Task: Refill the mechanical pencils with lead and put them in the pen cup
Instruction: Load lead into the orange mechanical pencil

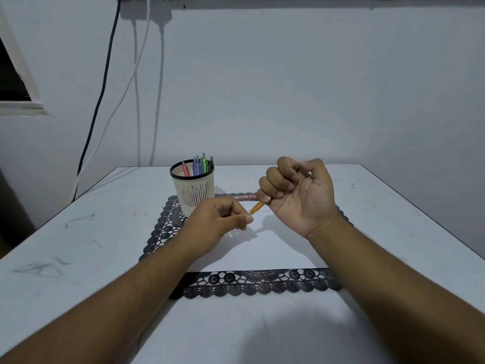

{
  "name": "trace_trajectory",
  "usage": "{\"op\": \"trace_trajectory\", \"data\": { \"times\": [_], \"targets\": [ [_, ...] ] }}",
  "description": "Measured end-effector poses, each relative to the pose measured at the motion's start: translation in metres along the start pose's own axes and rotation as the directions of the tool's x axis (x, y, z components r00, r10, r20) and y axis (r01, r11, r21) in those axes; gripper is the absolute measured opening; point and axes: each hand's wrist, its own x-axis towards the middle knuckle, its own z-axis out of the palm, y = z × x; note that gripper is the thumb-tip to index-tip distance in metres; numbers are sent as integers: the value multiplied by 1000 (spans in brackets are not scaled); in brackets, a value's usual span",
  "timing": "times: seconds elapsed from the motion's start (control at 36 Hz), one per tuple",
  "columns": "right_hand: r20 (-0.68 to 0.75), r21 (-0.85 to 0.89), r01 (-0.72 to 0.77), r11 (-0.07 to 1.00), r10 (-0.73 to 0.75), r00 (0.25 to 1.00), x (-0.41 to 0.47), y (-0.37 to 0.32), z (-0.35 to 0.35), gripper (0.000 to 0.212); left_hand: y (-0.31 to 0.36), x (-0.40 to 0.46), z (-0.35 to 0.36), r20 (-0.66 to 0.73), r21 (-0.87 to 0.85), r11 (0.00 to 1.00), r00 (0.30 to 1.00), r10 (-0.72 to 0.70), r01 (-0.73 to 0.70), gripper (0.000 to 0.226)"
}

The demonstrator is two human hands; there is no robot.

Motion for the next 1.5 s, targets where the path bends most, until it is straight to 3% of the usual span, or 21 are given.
{"op": "trace_trajectory", "data": {
  "times": [0.31, 0.64, 1.11, 1.25, 1.39, 1.44, 1.5],
  "targets": [
    [17, 22, 2, 1000, -2, 1000, 1, 1, -3, 25, -1, 1, 0, 0, -1, 1000, 1000, -10, 10, 13],
    [-129, 163, 16, 986, 5, 992, 1, 0, -9, 24, 1, 1, -1, 12, -10, 1000, 1000, -2, 3, 5],
    [-161, 202, 24, 979, 8, 987, 0, 1, -8, 31, -4, 1, -5, 28, -24, 1000, 999, 20, -20, 8],
    [-257, 107, -18, 994, 45, 965, 4, -1, 0, 28, -5, 3, -4, 4, -46, 998, 999, 51, -51, 14],
    [-367, -181, -265, 947, 185, 912, 7, 8, -5, 35, -2, 2, -4, -46, -12, 997, 996, 74, -75, 13],
    [-396, -314, -372, 874, 236, 888, 5, 7, -7, 41, -2, 2, -5, -72, 40, 996, 994, 86, -83, 17],
    [-404, -319, -394, 862, 252, 879, 4, 1, -10, 44, -5, 4, -9, -78, 194, 977, 992, 100, -83, 21]
  ]
}}
